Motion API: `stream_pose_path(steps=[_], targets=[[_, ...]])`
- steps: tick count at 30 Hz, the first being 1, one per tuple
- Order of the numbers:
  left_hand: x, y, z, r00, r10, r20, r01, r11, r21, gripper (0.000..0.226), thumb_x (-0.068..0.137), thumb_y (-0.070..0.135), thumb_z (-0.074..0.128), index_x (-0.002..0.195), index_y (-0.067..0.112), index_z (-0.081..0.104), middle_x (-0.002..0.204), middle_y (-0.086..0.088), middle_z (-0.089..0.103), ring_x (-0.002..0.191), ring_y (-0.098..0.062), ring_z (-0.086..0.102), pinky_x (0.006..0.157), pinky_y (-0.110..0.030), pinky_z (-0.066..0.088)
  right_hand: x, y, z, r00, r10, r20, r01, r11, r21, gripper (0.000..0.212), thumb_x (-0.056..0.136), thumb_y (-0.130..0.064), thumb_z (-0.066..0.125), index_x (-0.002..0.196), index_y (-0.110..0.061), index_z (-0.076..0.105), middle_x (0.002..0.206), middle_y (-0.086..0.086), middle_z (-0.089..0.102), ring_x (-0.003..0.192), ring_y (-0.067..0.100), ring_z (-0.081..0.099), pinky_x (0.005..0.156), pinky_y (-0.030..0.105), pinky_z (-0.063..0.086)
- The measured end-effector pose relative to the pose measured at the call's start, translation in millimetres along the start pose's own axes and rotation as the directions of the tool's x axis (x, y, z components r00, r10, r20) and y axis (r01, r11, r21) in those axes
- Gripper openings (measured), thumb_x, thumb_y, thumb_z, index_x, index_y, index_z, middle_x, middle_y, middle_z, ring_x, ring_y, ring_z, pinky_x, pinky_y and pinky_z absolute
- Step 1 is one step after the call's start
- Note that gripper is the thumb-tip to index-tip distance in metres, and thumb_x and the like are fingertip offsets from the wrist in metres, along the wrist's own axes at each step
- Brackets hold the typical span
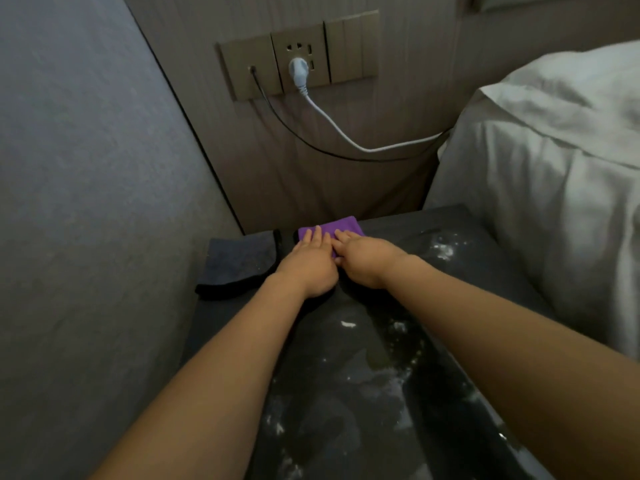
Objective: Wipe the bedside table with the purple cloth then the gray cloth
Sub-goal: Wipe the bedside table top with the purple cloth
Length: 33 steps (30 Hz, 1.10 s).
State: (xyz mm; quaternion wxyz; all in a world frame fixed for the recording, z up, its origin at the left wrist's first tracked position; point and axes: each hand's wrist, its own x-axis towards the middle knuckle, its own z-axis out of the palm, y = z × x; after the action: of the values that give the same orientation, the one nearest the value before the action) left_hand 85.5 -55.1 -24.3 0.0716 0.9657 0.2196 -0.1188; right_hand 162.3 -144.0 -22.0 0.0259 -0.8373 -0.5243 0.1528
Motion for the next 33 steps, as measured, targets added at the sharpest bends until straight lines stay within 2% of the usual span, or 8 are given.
stream_pose_path(steps=[5,12,20,33], targets=[[6.4,10.2,-2.3,1.0,0.015,0.019,-0.015,1.0,-0.007,0.062,0.1,0.022,0.03,0.151,0.0,0.002,0.16,-0.019,-0.003,0.149,-0.029,-0.002,0.121,-0.035,0.003,0.2,13.3,-5.2,1.0,0.012,-0.011,-0.012,1.0,-0.025,0.055,0.101,-0.021,0.031,0.15,-0.008,0.009,0.16,0.012,0.007,0.148,0.022,0.013,0.118,0.031,0.01],[30.0,59.5,-4.5,0.996,0.083,0.028,-0.082,0.996,-0.016,0.063,0.1,0.026,0.029,0.151,-0.001,0.002,0.16,-0.019,-0.002,0.149,-0.028,-0.003,0.123,-0.036,0.002,-16.0,65.7,-15.4,0.998,0.069,-0.001,-0.069,0.994,-0.08,0.056,0.101,-0.023,0.033,0.151,-0.015,0.009,0.161,0.006,0.007,0.148,0.019,0.012,0.118,0.032,0.013],[50.0,91.2,-5.6,0.991,0.131,0.024,-0.131,0.991,-0.012,0.065,0.1,0.028,0.028,0.151,-0.001,0.002,0.16,-0.019,-0.003,0.149,-0.027,-0.003,0.123,-0.036,0.002,-25.7,100.8,-18.9,0.991,0.129,-0.029,-0.131,0.989,-0.063,0.057,0.099,-0.022,0.036,0.151,-0.018,0.012,0.161,0.003,0.009,0.148,0.017,0.013,0.119,0.032,0.013],[59.8,155.1,-8.4,0.981,0.179,0.078,-0.177,0.984,-0.035,0.065,0.1,0.031,0.027,0.152,0.002,-0.002,0.161,-0.014,-0.009,0.149,-0.026,-0.007,0.121,-0.035,-0.001,-65.7,150.5,-20.1,0.962,0.253,-0.104,-0.259,0.965,-0.048,0.055,0.098,-0.018,0.039,0.15,-0.015,0.018,0.159,0.007,0.014,0.147,0.018,0.018,0.117,0.026,0.014]])
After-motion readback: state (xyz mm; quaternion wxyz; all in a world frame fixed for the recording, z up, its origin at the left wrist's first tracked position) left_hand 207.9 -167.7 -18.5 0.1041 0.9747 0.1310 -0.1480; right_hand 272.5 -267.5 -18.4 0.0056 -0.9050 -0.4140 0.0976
